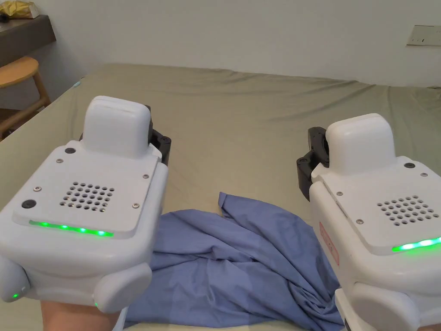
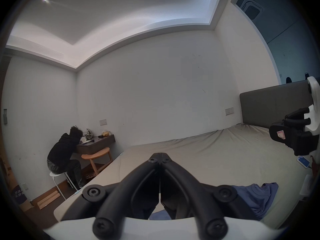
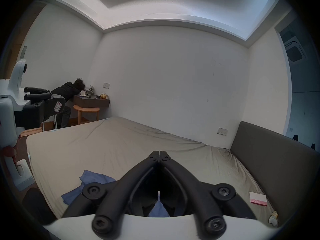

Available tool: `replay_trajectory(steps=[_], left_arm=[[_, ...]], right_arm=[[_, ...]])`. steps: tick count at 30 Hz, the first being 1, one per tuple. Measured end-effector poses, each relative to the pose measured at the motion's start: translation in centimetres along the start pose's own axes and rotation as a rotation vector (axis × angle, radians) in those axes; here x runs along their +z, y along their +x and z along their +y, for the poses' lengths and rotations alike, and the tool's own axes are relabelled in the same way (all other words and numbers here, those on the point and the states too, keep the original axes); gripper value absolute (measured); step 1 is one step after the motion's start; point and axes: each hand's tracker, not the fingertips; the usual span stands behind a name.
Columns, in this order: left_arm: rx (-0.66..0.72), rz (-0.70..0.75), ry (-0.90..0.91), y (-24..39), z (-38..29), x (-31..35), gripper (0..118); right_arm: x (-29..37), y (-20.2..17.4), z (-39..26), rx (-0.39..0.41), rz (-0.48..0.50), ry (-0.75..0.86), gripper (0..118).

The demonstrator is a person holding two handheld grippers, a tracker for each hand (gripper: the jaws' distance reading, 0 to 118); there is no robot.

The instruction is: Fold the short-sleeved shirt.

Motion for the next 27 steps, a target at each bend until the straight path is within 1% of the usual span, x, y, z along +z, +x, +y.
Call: replay_trajectory(steps=[3, 5, 9, 12, 14, 16, 17, 18, 19, 20, 21, 25, 26, 27], left_arm=[[0.005, -0.001, -0.019, -0.2, -0.6, -0.9, 0], [0.018, -0.006, -0.066, -0.5, -1.6, -2.2, 0], [0.071, -0.046, -0.236, -1.3, -5.6, -6.1, 0], [0.121, -0.081, -0.433, -2.0, -11.3, -10.3, 0], [0.137, -0.076, -0.568, -2.4, -16.0, -13.5, 0], [0.173, -0.059, -0.655, -2.8, -19.9, -16.0, 0], [0.175, -0.044, -0.709, -3.0, -21.7, -17.5, 11], [0.183, -0.028, -0.734, -3.1, -22.9, -18.7, 38], [0.189, -0.015, -0.77, -3.3, -24.3, -19.9, 84], [0.196, -0.018, -0.811, -3.5, -25.5, -21.2, 105], [0.205, -0.013, -0.807, -3.6, -26.4, -22.1, 111], [0.185, 0.023, -0.863, -3.7, -29.2, -25.4, 111], [0.198, 0.029, -0.894, -3.8, -29.9, -26.0, 107], [0.211, 0.026, -0.925, -3.8, -30.4, -26.2, 94]], right_arm=[[-0.4, 0.3, -0.4, 0.005, 0.001, -0.009, 1], [-0.8, 0.7, -0.9, -0.003, -0.002, -0.022, 1], [-1.9, 1.6, -2.3, -0.027, -0.004, -0.06, 1], [-3.1, 2.4, -3.9, -0.037, -0.011, -0.104, 1], [-4.0, 2.9, -5.3, -0.034, -0.021, -0.142, 1], [-4.8, 3.5, -6.7, -0.027, -0.028, -0.183, 1], [-5.3, 3.8, -7.4, -0.023, -0.032, -0.208, 1], [-5.6, 4.1, -8.0, -0.02, -0.037, -0.227, 1], [-6.0, 4.5, -8.7, -0.02, -0.043, -0.249, 1], [-6.3, 4.8, -9.3, -0.02, -0.05, -0.266, 1], [-6.5, 5.1, -9.8, -0.021, -0.056, -0.281, 1], [-7.5, 6.6, -11.5, -0.03, -0.073, -0.341, 1], [-7.7, 6.9, -11.8, -0.03, -0.076, -0.353, 1], [-8.0, 7.1, -12.0, -0.03, -0.078, -0.362, 1]])
